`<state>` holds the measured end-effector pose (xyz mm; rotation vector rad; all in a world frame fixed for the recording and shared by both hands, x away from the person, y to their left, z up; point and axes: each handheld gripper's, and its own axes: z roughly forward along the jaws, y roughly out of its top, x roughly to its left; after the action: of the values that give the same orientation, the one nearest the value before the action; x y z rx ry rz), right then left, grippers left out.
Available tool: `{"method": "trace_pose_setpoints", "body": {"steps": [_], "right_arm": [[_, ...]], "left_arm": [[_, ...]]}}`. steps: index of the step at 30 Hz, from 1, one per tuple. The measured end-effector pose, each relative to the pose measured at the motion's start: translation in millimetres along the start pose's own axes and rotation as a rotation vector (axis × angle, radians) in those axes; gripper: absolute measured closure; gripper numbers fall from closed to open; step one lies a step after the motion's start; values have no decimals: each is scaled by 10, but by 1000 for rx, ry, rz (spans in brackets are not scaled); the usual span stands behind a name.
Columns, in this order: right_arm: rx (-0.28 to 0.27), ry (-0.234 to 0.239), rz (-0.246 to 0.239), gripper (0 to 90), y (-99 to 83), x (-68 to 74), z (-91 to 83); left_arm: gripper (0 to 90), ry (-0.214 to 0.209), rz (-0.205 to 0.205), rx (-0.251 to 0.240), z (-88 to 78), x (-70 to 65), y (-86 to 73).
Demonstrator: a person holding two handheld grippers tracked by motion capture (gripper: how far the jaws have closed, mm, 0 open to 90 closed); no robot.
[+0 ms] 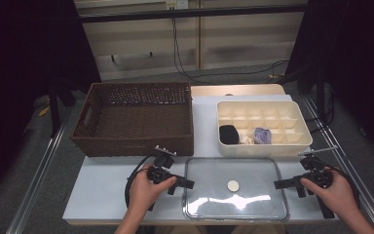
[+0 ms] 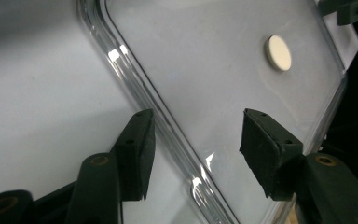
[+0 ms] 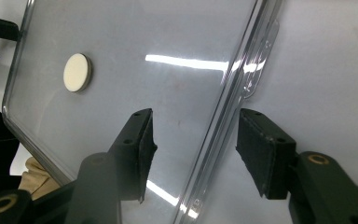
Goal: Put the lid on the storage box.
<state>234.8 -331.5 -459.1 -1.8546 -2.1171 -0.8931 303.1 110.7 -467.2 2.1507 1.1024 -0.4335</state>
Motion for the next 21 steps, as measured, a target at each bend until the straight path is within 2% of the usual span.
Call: {"method": "trace_pose_setpoints", "body": {"steps": [1,4,11,14,16,21], "right_arm": [[-4,-4,2,494,-2,-5,7],[4,-11,34,517,8,2,6],[-4,-27,93,538,7,1,16],[0,-37,113,541,24,10,25],[15,-45,126,546,42,18,31],[13,-41,139,548,48,14,42]], "left_arm": [[455,1,-14,0,-1,-1,0],[470,6,-13,30,-12,9,10],[466,36,-44,41,-4,-26,23],[463,57,-61,37,3,-51,21],[475,78,-93,15,14,-77,7],[505,90,-144,-22,23,-89,-19]]}}
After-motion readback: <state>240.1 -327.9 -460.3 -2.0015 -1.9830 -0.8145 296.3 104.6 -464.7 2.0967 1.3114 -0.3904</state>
